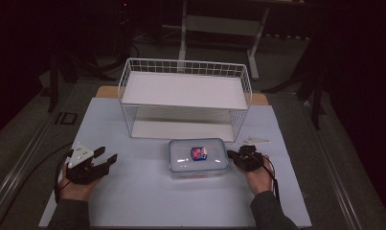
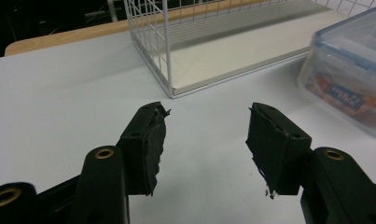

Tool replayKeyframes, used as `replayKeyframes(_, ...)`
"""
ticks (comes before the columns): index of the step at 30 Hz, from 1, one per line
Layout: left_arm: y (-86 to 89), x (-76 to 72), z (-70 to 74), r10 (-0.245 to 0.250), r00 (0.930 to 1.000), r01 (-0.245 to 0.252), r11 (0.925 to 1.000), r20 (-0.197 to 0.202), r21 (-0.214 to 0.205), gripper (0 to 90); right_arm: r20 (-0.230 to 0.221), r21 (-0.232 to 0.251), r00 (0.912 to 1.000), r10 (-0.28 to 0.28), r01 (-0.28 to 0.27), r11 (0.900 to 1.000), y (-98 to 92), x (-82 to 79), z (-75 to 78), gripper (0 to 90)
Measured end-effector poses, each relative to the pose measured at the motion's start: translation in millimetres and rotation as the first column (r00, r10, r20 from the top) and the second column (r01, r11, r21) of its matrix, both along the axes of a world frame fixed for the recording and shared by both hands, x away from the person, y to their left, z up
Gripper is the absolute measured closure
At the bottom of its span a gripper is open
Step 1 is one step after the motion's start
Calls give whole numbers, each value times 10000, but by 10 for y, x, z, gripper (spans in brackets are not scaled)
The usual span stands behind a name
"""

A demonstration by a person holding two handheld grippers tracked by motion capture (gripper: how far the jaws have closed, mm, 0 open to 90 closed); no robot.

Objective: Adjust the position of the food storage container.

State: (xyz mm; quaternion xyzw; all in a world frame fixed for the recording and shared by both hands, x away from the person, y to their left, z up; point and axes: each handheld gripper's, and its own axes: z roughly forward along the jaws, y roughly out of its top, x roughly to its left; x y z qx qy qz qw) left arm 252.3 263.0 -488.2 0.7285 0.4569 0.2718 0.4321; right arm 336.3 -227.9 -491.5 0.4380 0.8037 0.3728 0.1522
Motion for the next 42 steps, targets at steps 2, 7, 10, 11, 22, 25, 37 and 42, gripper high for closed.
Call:
replayKeyframes(2, -4, -1, 1, -14, 10000, 14, 10000, 15, 3, 452, 43, 44, 9997, 220, -220, 9997, 69, -24, -8, 899)
replayKeyframes(7, -11, 0, 0, -47, 10000, 47, 10000, -2, 39, 452, 59, 44, 9974, 722, -722, 9974, 238, -80, -9, 899)
replayKeyframes(10, -11, 0, 1, -45, 10000, 45, 10000, -8, 36, 452, 85, 29, 9947, 1026, -1026, 9947, 337, -109, -8, 899)
replayKeyframes(11, -11, -3, 2, -59, 10000, 59, 10000, -2, 40, 452, 115, 26, 9938, 1110, -1110, 9938, 365, -113, -9, 899)
replayKeyframes(22, -14, -20, 31, -161, 9999, 160, 9992, -41, -364, 453, 428, -403, 9924, 1155, -1138, 9927, 395, -204, 84, 776)
replayKeyframes(25, -43, -31, 51, -229, 9997, 225, 9980, -61, -588, 452, 556, -179, 9919, 1138, -1129, 9934, 360, -227, 147, 713)
replayKeyframes(37, -263, -15, 111, -879, 9961, 870, 9937, -104, -712, 436, 605, 534, 9893, 1325, -1357, 9893, 326, -290, 264, 483)
replayKeyframes(42, -352, 13, 155, -1095, 9940, 1084, 9904, -79, -860, 434, 453, 801, 9890, 1410, -1443, 9863, 354, -311, 275, 444)
